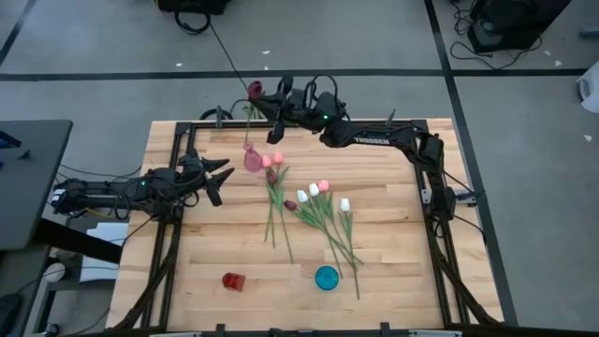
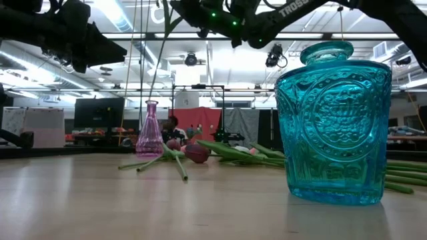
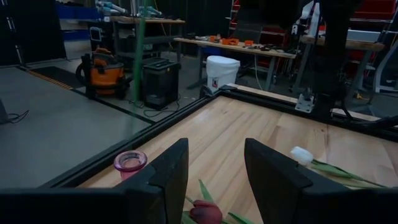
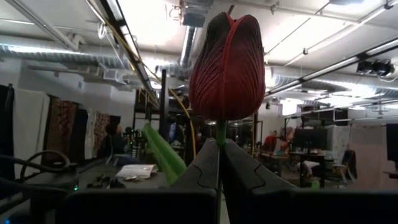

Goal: Sort flowers into vase by color
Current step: Put the top right red flower into the purple vase, then put the bottom pink flower into the red vase

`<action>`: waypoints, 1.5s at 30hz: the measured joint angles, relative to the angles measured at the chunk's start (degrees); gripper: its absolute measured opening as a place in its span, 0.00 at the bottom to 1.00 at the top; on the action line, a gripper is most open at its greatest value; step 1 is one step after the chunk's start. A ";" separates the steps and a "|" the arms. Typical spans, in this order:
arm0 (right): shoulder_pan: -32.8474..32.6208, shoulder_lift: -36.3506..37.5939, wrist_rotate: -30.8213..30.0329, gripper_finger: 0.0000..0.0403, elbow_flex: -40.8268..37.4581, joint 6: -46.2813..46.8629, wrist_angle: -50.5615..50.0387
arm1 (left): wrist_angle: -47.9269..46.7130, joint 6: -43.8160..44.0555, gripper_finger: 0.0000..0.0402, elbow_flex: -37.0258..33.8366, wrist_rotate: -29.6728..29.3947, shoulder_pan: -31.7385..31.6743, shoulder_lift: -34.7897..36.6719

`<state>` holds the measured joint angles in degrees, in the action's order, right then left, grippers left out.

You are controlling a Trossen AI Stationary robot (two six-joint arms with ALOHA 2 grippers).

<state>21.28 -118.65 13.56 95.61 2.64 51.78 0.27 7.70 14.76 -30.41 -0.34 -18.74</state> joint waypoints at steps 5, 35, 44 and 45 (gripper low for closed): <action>0.23 0.00 0.04 0.04 0.00 0.15 -0.77 | -0.02 0.02 0.41 0.00 0.00 0.00 0.00; 1.57 2.21 5.27 0.61 11.07 -8.63 -57.85 | -0.44 0.04 0.41 0.00 1.09 0.00 0.02; 0.24 7.17 -4.41 0.72 15.85 -13.34 -78.99 | -0.49 -0.39 0.41 0.00 1.09 0.00 0.02; 0.24 8.19 -5.50 0.72 15.85 -13.37 -81.00 | -0.48 -0.82 0.41 0.00 1.09 0.00 0.02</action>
<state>21.52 -110.46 8.06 111.46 -10.73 -29.22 -0.21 6.88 14.76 -29.32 -0.34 -18.72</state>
